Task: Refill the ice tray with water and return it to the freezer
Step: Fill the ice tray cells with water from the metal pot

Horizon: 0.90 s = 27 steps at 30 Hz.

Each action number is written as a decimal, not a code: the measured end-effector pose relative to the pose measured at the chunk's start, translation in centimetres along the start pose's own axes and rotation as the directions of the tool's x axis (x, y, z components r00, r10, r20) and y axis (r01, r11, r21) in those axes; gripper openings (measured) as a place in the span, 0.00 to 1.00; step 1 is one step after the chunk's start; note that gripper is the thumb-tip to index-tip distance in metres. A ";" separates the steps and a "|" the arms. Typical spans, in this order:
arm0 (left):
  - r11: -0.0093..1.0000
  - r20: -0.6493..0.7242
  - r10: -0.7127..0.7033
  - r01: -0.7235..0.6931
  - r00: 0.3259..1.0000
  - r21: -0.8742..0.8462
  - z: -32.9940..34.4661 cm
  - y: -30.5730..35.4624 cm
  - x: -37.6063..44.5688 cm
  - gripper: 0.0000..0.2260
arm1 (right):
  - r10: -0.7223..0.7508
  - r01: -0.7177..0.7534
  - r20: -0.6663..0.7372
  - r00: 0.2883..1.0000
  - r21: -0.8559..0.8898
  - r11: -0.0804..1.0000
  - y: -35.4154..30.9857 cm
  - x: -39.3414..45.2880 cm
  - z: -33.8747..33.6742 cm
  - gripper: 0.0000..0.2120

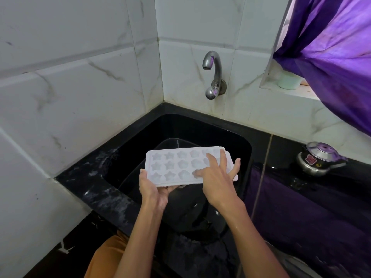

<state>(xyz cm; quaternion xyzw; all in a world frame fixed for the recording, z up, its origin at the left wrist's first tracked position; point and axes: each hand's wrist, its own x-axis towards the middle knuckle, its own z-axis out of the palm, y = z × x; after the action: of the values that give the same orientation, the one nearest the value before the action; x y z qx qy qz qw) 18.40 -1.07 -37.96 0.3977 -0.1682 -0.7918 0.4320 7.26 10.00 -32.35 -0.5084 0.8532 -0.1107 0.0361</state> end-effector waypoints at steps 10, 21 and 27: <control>1.000 -0.007 -0.005 0.005 1.000 0.000 -0.1 0.0 -0.2 0.23 | 0.012 -0.012 -0.006 1.000 0.005 1.000 -0.2 -0.2 0.2 0.31; 0.998 0.028 0.009 -0.010 1.000 0.054 0.2 -0.3 -0.5 0.24 | -0.016 0.019 -0.106 0.994 0.024 1.000 -0.9 -0.1 -0.1 0.30; 0.999 0.019 -0.005 0.004 1.000 0.052 0.5 -0.8 -0.6 0.24 | -0.066 0.066 -0.013 0.998 -0.016 0.998 -2.3 -0.3 0.7 0.25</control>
<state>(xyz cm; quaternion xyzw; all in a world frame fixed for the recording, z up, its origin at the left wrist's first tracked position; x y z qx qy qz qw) 17.76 -0.15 -37.77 0.4015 -0.1920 -0.7920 0.4180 9.56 9.11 -32.53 -0.5360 0.8369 -0.1085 0.0228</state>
